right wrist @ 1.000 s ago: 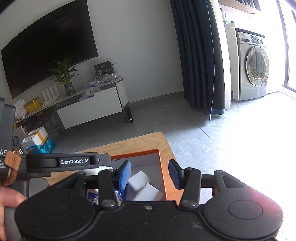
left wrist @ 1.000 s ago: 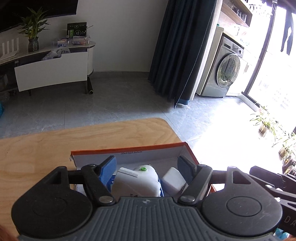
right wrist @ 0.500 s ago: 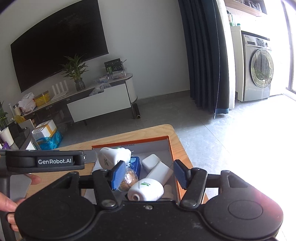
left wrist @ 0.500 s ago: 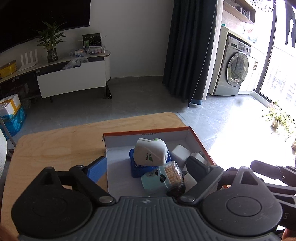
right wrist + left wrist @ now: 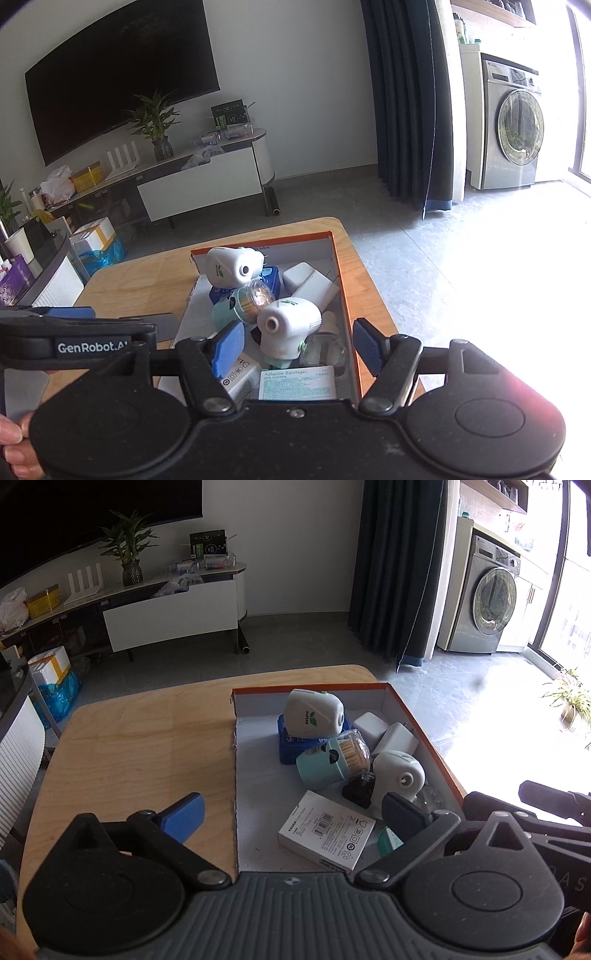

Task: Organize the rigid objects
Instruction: 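Withdraw both grippers from the filled cardboard box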

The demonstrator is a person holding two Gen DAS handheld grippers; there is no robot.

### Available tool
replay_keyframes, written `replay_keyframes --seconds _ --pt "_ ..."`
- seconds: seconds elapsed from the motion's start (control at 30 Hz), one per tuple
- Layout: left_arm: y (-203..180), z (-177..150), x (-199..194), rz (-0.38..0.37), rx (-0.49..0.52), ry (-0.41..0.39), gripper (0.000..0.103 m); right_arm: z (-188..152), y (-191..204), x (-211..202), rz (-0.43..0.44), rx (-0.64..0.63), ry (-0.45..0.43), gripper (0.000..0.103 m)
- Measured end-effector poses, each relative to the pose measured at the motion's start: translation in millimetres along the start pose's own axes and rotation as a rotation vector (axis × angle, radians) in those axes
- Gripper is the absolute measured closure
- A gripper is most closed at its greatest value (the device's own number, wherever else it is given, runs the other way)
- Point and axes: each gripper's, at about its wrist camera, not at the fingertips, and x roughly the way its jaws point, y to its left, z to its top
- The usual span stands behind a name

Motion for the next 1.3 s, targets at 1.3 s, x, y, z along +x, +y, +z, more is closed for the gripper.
replay_keyframes --seconds 1.3 --pt "-1.8 -47.3 -13.5 0.055 -0.018 0.025 0.000 -38.8 6.1 -11.6 0.005 -0.035 0.061 0.019"
